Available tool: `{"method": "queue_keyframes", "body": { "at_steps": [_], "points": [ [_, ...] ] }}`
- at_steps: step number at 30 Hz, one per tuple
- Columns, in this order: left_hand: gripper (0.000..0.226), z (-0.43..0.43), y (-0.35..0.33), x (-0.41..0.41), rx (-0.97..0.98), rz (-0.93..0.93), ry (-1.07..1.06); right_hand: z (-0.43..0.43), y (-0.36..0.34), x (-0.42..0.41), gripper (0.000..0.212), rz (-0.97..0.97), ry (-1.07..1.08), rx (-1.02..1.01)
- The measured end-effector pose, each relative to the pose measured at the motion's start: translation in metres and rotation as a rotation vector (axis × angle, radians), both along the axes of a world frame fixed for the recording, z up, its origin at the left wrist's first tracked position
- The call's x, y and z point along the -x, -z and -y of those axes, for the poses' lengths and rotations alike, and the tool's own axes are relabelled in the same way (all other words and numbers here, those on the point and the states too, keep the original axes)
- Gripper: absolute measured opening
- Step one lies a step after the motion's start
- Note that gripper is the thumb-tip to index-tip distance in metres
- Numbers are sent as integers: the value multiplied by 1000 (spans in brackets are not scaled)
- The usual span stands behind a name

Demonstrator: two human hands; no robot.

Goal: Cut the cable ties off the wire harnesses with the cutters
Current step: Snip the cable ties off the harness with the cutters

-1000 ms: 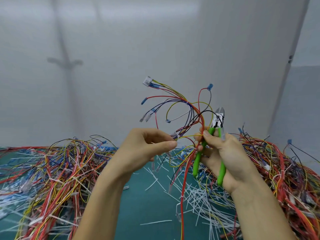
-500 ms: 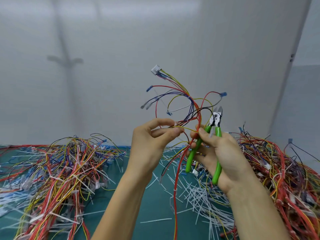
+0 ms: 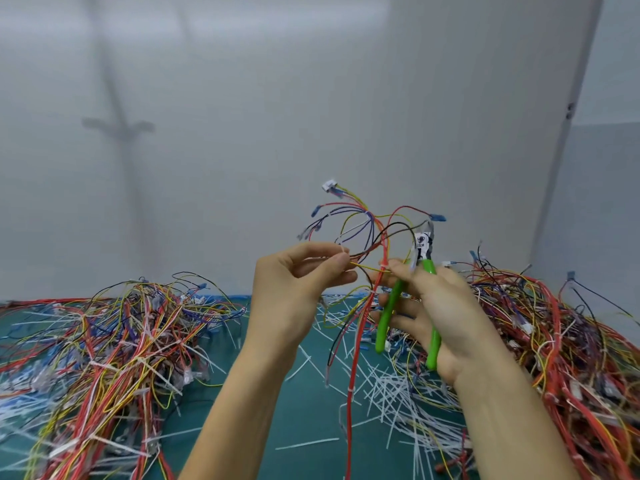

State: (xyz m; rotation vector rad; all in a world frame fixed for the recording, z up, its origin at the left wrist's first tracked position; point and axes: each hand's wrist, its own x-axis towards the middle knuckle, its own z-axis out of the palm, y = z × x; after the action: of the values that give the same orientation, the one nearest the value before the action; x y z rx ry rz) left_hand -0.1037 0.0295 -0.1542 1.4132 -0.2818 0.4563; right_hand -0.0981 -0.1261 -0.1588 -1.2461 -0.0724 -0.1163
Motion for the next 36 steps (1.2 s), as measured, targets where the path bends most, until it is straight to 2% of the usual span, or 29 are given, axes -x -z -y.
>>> {"method": "queue_keyframes", "body": {
  "at_steps": [4,9,15,17,19,22,24,29,36],
  "points": [
    [7,-3,3,-6,-6,41,-156,3,1,-2,14,-6,42,253],
    [12,-13,9,-15,41,63,-345,10,5,-1,13,7,23,746],
    [12,-26,14,-23,42,65,-472,18,-2,16,44,8,-167,1296],
    [16,-29,12,-22,34,62,-475,13,-11,25,59,84,-202,1320],
    [19,-30,10,-21,13,59,-474,6,-17,31,73,219,-111,1251],
    [23,-27,7,-16,-65,72,-491,-6,-18,31,61,430,117,1222],
    [24,-23,4,-12,-95,90,-487,-15,-14,28,55,505,215,1281],
    [21,-14,1,-5,-173,133,-484,-24,-4,20,54,521,316,1477],
    [15,-8,-1,-1,-249,156,-466,-24,5,11,52,505,378,1507]
  ]
}}
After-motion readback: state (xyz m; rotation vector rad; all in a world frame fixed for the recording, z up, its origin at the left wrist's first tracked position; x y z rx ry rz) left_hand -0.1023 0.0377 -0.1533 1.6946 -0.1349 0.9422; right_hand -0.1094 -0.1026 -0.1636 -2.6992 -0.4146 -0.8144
